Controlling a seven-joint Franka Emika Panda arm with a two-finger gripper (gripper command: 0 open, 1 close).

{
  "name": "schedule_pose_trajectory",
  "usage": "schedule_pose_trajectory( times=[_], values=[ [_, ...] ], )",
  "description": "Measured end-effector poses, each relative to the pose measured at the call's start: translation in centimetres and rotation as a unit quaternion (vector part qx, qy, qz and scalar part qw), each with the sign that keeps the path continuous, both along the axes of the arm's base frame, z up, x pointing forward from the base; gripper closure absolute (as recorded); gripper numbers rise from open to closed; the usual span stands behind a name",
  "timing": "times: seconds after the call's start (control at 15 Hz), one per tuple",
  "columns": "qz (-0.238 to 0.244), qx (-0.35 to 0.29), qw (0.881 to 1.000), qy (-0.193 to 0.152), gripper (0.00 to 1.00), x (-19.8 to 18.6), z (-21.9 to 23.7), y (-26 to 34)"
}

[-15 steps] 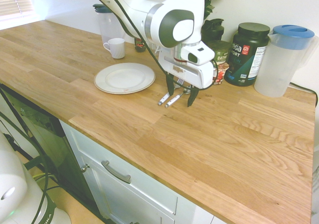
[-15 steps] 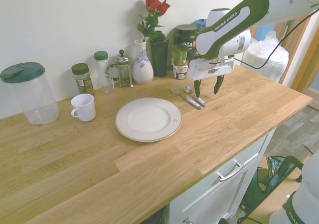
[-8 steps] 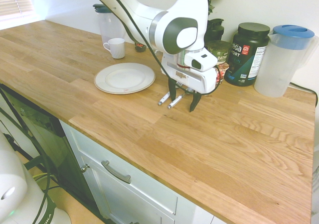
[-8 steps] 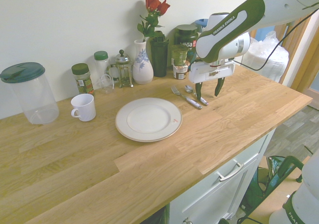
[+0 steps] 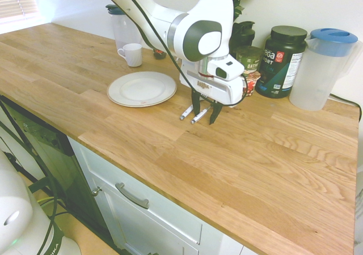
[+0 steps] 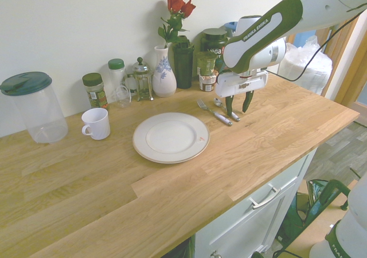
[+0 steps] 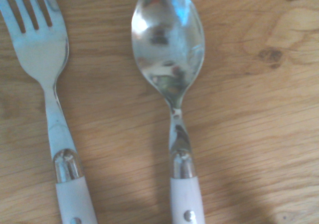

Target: Put the spoon into the plate

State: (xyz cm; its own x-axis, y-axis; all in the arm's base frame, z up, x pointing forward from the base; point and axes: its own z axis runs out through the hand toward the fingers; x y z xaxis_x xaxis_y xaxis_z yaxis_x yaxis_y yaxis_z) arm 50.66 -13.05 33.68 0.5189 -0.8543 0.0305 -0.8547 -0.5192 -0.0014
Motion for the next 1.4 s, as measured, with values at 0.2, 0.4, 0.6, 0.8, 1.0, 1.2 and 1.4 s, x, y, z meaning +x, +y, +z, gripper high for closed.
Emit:
schedule_pose_trajectory(
  times=[0.2,0.4,0.6,0.8,1.0,1.2,1.4],
  values=[
    [0.002,0.003,1.0,0.002,1.0,0.0,-0.3,0.4],
    [0.001,0.006,1.0,0.002,1.0,0.1,-0.3,0.7],
    [0.003,0.007,1.0,0.001,1.0,0.1,-0.3,0.7],
    [0.004,0.007,1.0,0.0,1.0,0.1,-0.3,0.7],
    [0.006,0.006,1.0,-0.003,1.0,0.1,0.1,0.8],
    [0.01,0.01,0.999,-0.032,1.0,-0.1,4.4,1.7],
    [0.034,0.016,0.998,-0.054,1.0,-1.5,10.8,4.5]
  ],
)
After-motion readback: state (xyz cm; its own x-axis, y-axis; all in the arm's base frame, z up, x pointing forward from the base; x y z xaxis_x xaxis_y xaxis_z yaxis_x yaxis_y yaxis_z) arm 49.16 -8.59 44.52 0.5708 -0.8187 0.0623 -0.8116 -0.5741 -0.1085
